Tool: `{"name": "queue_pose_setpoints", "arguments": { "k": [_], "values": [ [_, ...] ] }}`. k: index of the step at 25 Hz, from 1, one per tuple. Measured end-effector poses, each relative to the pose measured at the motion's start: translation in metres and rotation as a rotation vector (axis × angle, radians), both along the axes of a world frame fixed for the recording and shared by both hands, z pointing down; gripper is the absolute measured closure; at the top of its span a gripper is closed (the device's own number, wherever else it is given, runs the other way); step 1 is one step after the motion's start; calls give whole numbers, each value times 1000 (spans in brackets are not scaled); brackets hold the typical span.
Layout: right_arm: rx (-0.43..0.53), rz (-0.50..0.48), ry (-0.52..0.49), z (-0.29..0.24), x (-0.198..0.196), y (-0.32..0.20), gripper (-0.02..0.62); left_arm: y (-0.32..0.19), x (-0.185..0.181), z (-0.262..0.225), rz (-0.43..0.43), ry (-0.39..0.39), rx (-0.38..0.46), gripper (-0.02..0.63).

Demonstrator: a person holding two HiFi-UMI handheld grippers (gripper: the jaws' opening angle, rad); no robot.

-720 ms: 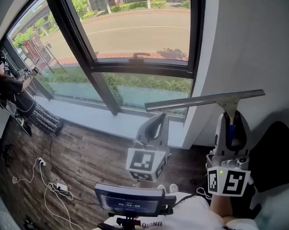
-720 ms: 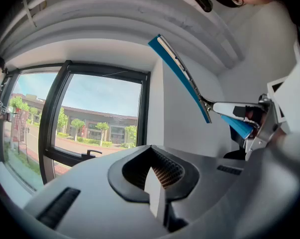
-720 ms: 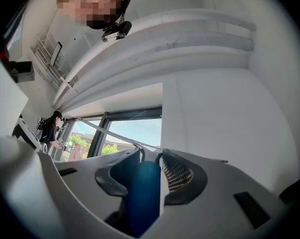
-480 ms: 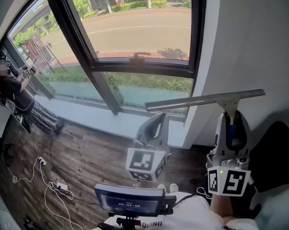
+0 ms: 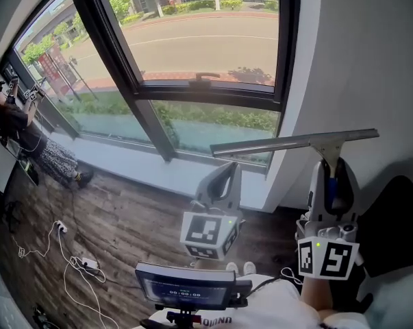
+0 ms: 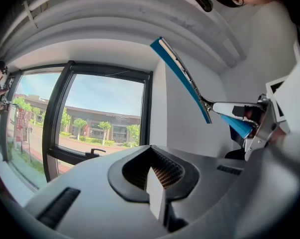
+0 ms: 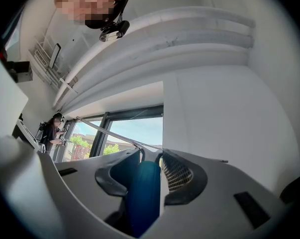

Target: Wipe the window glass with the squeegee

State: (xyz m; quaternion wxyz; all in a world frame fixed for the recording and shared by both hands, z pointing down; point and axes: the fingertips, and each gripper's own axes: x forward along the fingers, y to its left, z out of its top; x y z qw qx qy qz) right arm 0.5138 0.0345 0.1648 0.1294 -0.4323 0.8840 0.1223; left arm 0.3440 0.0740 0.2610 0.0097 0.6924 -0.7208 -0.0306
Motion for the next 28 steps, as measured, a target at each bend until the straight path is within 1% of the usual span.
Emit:
{"name": "queue_pose_setpoints", "arguments": {
  "k": [11,14,18,22,25,28],
  "values": [
    [5,-75,-10,-9,-40,27,446,37,-36,-3,-73,7,-11,606],
    [6,-102,-9,-5,-58,34,446,47,-51,5,-100,16,-20,606],
    [1,-151,17,7,-86,40,446,57,-70,26,-140,51,-47,606],
    [-2,-205,42,14,-118,35,446,54,-92,38,-177,74,-56,606],
    [17,-252,44,11,-146,24,446,44,-115,38,-215,87,-51,606],
    [39,-293,35,6,-176,7,446,27,-140,37,-242,72,-52,606]
  ]
}}
